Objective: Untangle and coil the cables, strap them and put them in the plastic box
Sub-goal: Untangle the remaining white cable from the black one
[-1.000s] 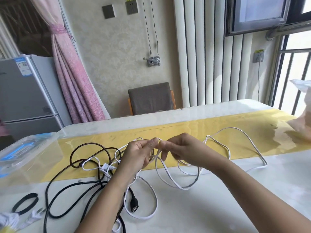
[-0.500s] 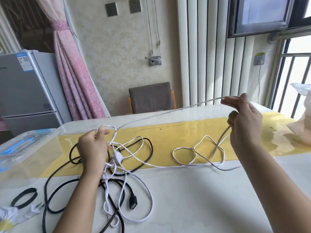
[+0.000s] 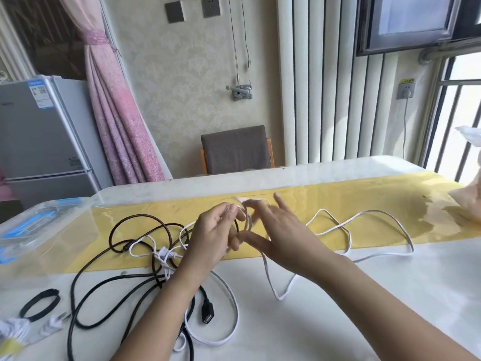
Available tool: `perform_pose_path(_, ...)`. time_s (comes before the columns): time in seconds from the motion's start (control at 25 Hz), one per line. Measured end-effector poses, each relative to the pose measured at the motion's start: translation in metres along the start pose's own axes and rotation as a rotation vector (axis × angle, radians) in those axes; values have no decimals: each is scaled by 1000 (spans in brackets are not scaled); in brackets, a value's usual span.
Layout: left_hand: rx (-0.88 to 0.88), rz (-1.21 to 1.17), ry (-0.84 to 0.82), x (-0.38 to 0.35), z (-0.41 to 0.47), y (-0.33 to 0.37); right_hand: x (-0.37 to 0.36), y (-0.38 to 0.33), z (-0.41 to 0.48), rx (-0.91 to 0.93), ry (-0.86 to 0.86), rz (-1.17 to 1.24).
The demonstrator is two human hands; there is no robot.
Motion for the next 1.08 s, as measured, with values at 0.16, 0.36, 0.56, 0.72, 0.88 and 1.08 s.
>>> perform_pose_path(0.16,111,40,-170,-10,-5,-7,10,8,-1,101,176,-197)
perform_pose_path(0.36,154,0,-228,-13,-7,-3,8,16,-6,174,-64,-55)
perform_pose_path(0.56,176,-31,-196,-8,-5,-5,3,3,-7,33,-247,362)
perform_pose_path(0.72,162,167,-240,-14,-6,-12,38,12,-3,-141,23,928)
perform_pose_path(0.88,138,263,-61,4,4,-15,80,47,-12,-254,428,1313)
perform_pose_path(1.08,6,589,-144,-2,2,-6,87,52,-14,-278,580,1255)
Point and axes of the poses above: each hand's wrist, its own z-axis towards the middle knuckle, its own x-axis out of the back of the hand, y = z × x, the point moved 6 cm from there along z, towards the middle knuckle, and after that the axes turned 8 degrees about -z, right-handed, at the moved point
